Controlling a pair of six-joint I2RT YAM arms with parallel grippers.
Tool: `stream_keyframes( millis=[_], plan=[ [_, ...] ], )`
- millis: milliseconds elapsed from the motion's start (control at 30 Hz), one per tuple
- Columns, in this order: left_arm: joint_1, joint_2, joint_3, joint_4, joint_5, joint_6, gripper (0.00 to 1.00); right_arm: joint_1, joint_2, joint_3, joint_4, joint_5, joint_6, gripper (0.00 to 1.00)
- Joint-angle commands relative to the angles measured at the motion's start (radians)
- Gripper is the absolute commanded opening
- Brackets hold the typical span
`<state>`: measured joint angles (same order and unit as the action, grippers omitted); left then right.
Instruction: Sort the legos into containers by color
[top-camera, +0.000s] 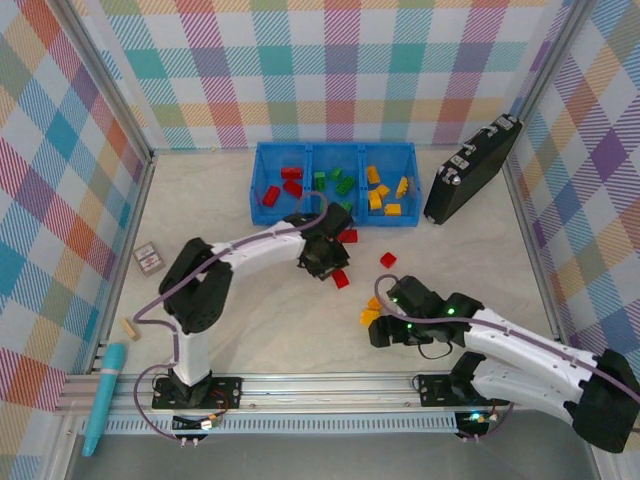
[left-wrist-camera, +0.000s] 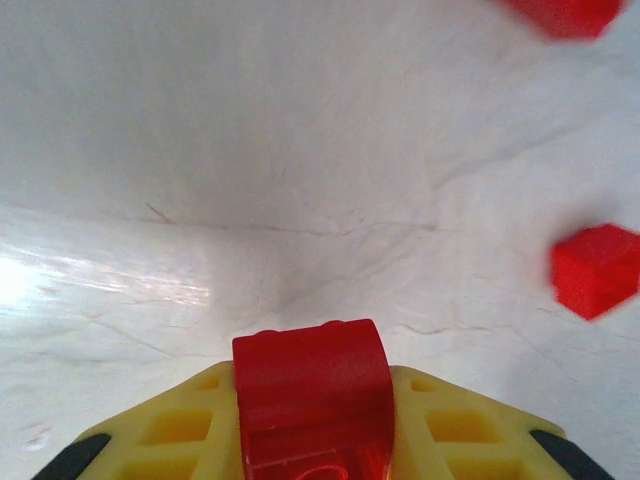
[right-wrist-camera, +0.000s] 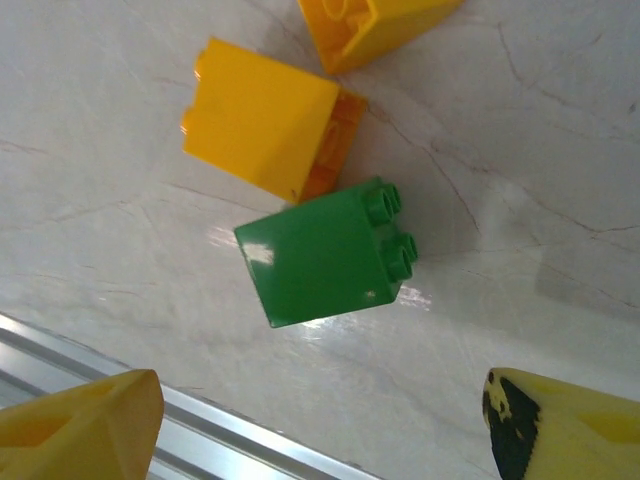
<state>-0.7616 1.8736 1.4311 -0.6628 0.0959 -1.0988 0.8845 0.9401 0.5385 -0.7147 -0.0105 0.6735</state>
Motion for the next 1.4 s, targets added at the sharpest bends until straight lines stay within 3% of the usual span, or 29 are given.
stream_keyframes(
  millis=[0,267,500,700,867,1300,1367],
  plan=[
    [0.050,-0.127,0.023,-0.080,-0.062,0.140,0.12,0.033,0.053,0.023,0.000,0.076,0.000,0.84],
    [0.180,-0.242,0.117,-0.130,-0.201,0.371,0.12,0.084,0.158,0.058,0.010,0.162,-0.015,0.84],
    [0.252,-0.228,0.225,-0.102,-0.333,0.529,0.12,0.091,0.237,0.085,0.048,0.179,-0.034,0.81],
    [0.308,-0.138,0.286,-0.022,-0.335,0.586,0.12,0.096,0.309,0.105,0.070,0.179,-0.055,0.77],
    [0.342,-0.042,0.350,0.011,-0.315,0.613,0.12,0.097,0.337,0.106,0.084,0.182,-0.057,0.69],
    [0.401,0.186,0.449,0.029,-0.290,0.666,0.13,0.097,0.372,0.107,0.084,0.176,-0.058,0.39],
    [0.403,0.209,0.450,0.034,-0.286,0.667,0.17,0.098,0.372,0.106,0.083,0.176,-0.056,0.36]
  ],
)
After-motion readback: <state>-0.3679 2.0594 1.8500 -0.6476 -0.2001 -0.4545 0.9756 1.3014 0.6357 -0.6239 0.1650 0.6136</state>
